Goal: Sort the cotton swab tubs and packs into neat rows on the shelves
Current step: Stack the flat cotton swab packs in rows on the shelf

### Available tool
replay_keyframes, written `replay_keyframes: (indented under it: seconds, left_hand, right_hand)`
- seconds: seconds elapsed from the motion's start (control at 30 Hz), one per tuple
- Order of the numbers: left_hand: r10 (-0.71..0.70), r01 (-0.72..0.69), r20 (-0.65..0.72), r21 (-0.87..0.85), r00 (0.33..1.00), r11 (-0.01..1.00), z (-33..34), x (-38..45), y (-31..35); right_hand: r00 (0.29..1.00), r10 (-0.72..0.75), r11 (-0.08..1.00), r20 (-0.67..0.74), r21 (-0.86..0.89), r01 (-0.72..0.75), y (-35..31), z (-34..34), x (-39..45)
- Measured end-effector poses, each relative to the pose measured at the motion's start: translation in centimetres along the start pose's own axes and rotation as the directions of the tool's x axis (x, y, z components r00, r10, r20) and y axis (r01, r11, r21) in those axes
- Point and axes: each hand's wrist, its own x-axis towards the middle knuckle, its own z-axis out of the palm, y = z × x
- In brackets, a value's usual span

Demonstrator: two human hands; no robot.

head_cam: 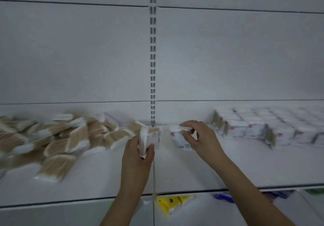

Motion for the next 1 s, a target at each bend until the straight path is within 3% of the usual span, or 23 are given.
replay_keyframes:
  seconds: [0.27,0.47,0.7,0.83,1.0]
  left_hand:
    - [0.119,-0.117,0.254,-0.023,0.96,0.993,10.4,-0.7,5.5]
    - [0.217,-0.212,0.399,-0.058,0.891,0.976,19.2,-0.4,7.0]
    - [0.227,-0.233,0.345,-0.025,0.911,0.972,27.0,0.8,6.4]
    - [0.165,-0.152,0.286,-0.068,0.944,0.986,28.3,0.8,5.5]
    - [0.178,-0.158,0.225,-0.107,0.958,0.982,28.4,0.8,5.3]
  right_hand:
    - [0.982,0.166,0.975,-0.094,-0.131,-0.178,7.8,-11.2,-3.8]
    - [0.983,0.173,0.938,-0.062,-0.294,-0.184,12.6,-17.9,-5.1]
    - [0.997,0.053,0.922,-0.049,-0.382,-0.068,17.0,-19.5,-2.4]
    - [0.998,0.068,0.852,0.013,-0.521,-0.051,18.7,-19.0,-1.6]
    - [0.999,0.048,0.864,0.015,-0.503,-0.034,19.7,-18.9,-2.4]
